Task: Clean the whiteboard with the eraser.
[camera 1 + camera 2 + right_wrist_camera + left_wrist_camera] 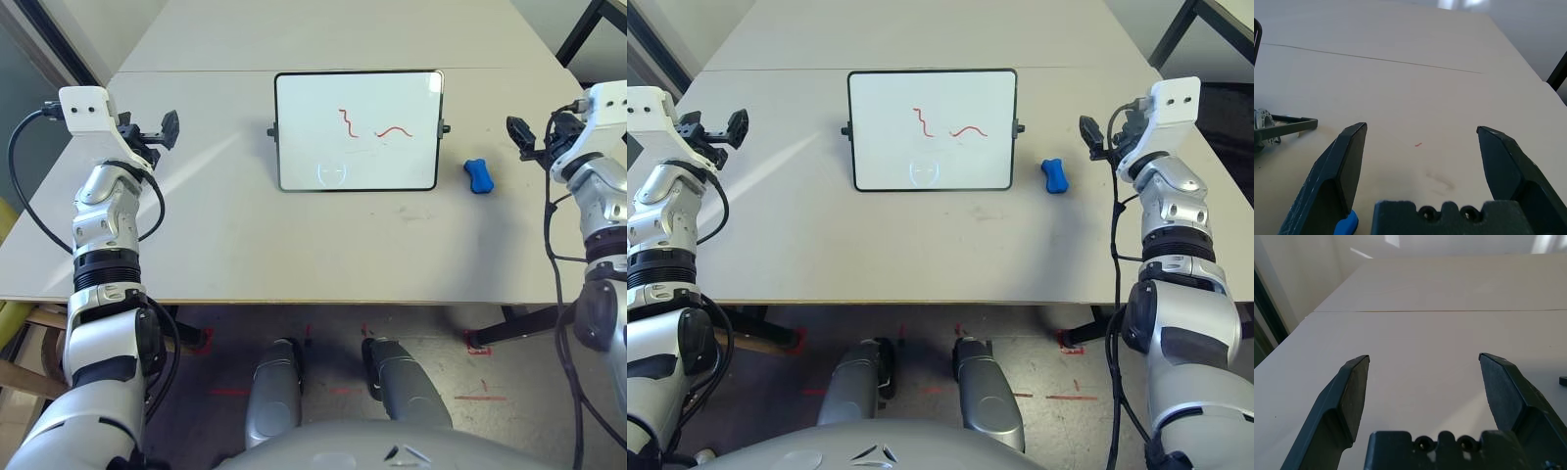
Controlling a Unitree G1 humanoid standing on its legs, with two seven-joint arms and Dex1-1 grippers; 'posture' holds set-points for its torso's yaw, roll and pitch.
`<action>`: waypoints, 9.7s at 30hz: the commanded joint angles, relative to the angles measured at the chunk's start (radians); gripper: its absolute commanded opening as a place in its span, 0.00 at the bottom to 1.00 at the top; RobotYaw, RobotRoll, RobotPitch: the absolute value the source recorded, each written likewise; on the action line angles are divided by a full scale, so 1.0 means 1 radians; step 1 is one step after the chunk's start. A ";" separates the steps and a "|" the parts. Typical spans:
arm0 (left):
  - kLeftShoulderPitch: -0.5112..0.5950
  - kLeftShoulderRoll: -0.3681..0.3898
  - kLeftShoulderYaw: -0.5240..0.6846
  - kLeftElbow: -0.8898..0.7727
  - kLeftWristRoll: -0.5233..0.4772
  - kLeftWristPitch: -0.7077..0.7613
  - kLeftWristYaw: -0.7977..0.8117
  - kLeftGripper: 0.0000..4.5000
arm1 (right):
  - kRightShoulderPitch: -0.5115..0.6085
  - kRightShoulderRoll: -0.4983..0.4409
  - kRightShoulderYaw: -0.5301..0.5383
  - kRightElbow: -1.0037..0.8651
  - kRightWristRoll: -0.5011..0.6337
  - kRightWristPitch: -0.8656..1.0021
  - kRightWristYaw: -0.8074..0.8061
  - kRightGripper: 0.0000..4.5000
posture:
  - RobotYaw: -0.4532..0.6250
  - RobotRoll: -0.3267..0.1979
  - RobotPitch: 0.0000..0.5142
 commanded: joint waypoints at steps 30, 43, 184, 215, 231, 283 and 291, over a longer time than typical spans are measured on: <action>0.138 0.097 -0.171 -0.422 -0.188 0.365 -0.600 1.00 | -0.030 -0.024 0.008 0.047 -0.026 -0.007 -0.051 0.99 | 0.28 0.62 0.29; 0.111 0.080 -0.214 -0.392 -0.156 0.349 -0.623 1.00 | -0.087 -0.119 0.208 -0.299 -0.130 0.786 -0.013 0.99 | 0.24 0.62 0.32; 0.154 0.096 -0.232 -0.457 -0.142 0.334 -0.601 1.00 | -0.257 0.129 0.731 -0.312 -0.577 0.278 0.295 0.05 | 0.29 0.62 0.33; 0.175 0.091 -0.222 -0.477 -0.146 0.340 -0.591 1.00 | -0.328 0.226 0.732 -0.163 -0.640 0.179 0.300 0.05 | 0.30 0.62 0.33; 0.161 0.083 -0.231 -0.463 -0.142 0.335 -0.594 1.00 | -0.246 0.110 0.722 -0.205 -0.642 0.205 0.339 0.05 | 0.28 0.62 0.33; 0.129 0.090 -0.233 -0.401 -0.128 0.311 -0.606 1.00 | -0.309 0.169 0.712 -0.624 -0.573 0.528 0.510 0.05 | 0.28 0.62 0.35; 0.134 0.089 -0.229 -0.403 -0.129 0.308 -0.605 1.00 | -0.301 0.188 0.742 -0.656 -0.608 0.557 0.488 0.05 | 0.28 0.62 0.35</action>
